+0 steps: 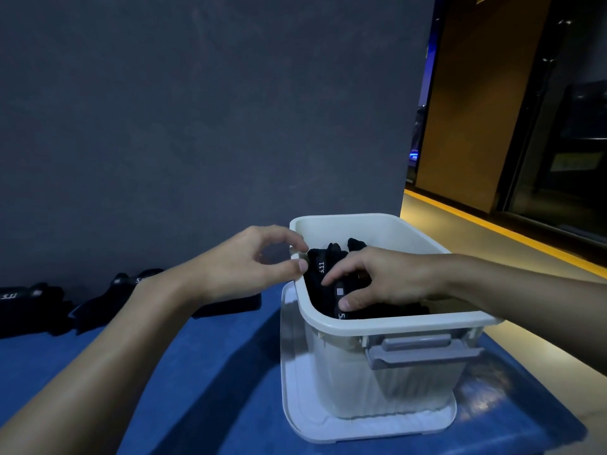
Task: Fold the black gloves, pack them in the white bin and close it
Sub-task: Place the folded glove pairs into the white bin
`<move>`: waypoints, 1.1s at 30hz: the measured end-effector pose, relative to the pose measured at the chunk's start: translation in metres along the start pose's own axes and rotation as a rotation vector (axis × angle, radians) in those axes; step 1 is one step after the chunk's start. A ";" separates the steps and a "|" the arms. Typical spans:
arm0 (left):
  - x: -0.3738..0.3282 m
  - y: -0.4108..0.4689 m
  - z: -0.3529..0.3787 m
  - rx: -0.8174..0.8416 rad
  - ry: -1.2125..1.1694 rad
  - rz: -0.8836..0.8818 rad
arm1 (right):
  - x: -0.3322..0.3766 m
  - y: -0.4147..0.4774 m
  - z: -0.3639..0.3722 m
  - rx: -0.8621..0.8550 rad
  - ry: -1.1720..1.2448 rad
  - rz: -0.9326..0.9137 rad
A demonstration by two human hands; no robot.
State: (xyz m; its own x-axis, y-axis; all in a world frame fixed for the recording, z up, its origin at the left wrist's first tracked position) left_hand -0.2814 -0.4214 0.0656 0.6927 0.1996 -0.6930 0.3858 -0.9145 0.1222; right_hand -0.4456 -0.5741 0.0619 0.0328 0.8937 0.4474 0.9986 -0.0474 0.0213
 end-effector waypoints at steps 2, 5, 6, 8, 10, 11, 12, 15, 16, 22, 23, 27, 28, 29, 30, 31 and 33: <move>0.000 0.000 0.000 0.002 -0.002 -0.005 | -0.001 0.000 -0.002 -0.015 0.026 0.000; 0.000 0.001 -0.001 0.008 -0.012 -0.008 | -0.003 -0.001 -0.004 -0.021 0.037 -0.009; 0.000 0.001 -0.001 0.011 -0.025 -0.009 | -0.003 -0.002 -0.004 -0.025 0.045 -0.008; -0.002 -0.001 0.000 0.013 -0.041 -0.010 | -0.004 -0.003 -0.006 -0.046 0.072 0.004; -0.002 -0.002 0.000 0.012 -0.065 -0.021 | -0.003 -0.005 -0.009 -0.076 0.098 0.007; -0.002 -0.004 0.000 0.008 -0.078 -0.027 | -0.001 -0.005 -0.012 -0.094 0.103 0.005; -0.003 -0.006 -0.002 -0.007 -0.081 -0.023 | 0.001 -0.005 -0.015 -0.115 0.106 0.002; -0.003 -0.013 -0.010 -0.069 -0.082 0.002 | 0.015 -0.006 -0.025 -0.187 0.100 -0.010; -0.001 -0.016 -0.014 -0.086 -0.088 -0.010 | 0.021 -0.005 -0.028 -0.214 0.094 -0.007; 0.033 -0.031 -0.045 -0.258 -0.099 -0.169 | 0.071 0.020 -0.032 -0.394 0.143 -0.091; 0.044 -0.033 -0.050 -0.300 -0.107 -0.219 | 0.082 0.028 -0.028 -0.419 0.169 -0.112; 0.099 -0.042 -0.066 -0.478 -0.085 -0.377 | 0.124 0.069 -0.006 -0.479 0.265 -0.187; 0.112 -0.046 -0.068 -0.508 -0.087 -0.408 | 0.134 0.080 0.001 -0.490 0.291 -0.206; 0.123 -0.050 -0.068 -0.528 -0.093 -0.436 | 0.142 0.092 0.008 -0.502 0.309 -0.216; 0.132 -0.054 -0.066 -0.533 -0.093 -0.457 | 0.148 0.104 0.016 -0.517 0.326 -0.215; 0.140 -0.057 -0.065 -0.527 -0.091 -0.474 | 0.152 0.115 0.025 -0.539 0.349 -0.203; 0.152 -0.063 -0.061 -0.506 -0.092 -0.500 | 0.152 0.136 0.043 -0.599 0.408 -0.150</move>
State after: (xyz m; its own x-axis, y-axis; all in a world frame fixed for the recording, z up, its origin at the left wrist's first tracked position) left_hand -0.1627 -0.3123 -0.0043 0.3135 0.5012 -0.8066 0.8944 -0.4411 0.0736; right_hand -0.3033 -0.4260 0.0944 -0.2366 0.6781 0.6959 0.7940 -0.2778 0.5407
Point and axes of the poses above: each hand's wrist, its own y-axis towards the middle knuckle, its own z-axis out of the palm, x = y × z, the point moved 2 cm from there along y, towards the middle knuckle, and after that the axes turned 14 degrees about -z, right-handed, at the moved point
